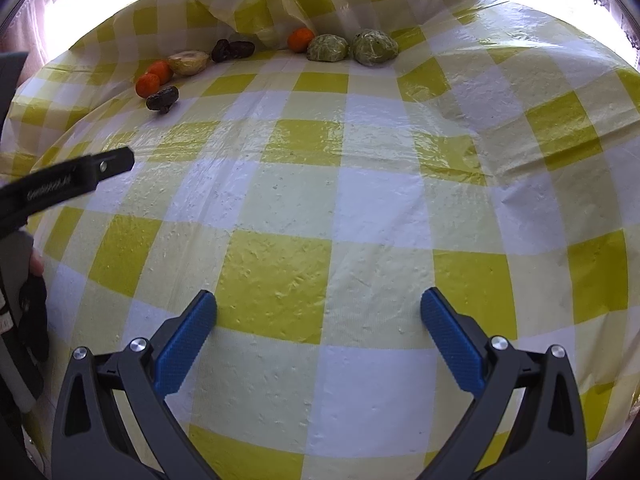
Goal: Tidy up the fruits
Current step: 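Grasp the wrapped green cabbage with the right tool while the left tool grasps the dark brown fruit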
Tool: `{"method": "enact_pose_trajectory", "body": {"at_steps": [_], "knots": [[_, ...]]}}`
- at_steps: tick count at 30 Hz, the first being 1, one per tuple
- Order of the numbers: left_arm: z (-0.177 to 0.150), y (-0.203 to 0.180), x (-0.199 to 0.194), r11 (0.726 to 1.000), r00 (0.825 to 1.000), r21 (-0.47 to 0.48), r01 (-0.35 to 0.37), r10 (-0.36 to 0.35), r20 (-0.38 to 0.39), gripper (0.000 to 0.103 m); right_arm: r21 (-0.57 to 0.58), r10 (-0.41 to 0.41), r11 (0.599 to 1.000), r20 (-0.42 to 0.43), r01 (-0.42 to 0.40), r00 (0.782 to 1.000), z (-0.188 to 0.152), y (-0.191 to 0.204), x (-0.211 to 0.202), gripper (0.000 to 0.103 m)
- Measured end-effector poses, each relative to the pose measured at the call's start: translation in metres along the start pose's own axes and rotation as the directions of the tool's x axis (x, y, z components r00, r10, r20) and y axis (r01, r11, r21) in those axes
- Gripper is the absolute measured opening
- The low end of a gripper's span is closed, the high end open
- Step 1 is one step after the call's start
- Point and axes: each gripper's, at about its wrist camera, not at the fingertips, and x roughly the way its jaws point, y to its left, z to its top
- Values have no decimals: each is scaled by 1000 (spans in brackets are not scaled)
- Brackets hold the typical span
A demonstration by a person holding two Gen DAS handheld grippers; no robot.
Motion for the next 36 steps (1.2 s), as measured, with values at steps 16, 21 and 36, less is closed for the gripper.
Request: {"method": "enact_pose_trajectory", "body": {"at_steps": [16,21,36], "knots": [[57,-4,67,998,999,-53,-42,40,-31,90,-13,30,999,76,-29,997,90,-26,41,101],[60,-11,74,997,995,2,-76,76,-66,98,-23,-88,996,139,92,986,179,-45,92,101],[62,-12,74,994,991,17,-109,110,-81,99,-196,-204,956,101,220,974,275,-62,169,77]]}}
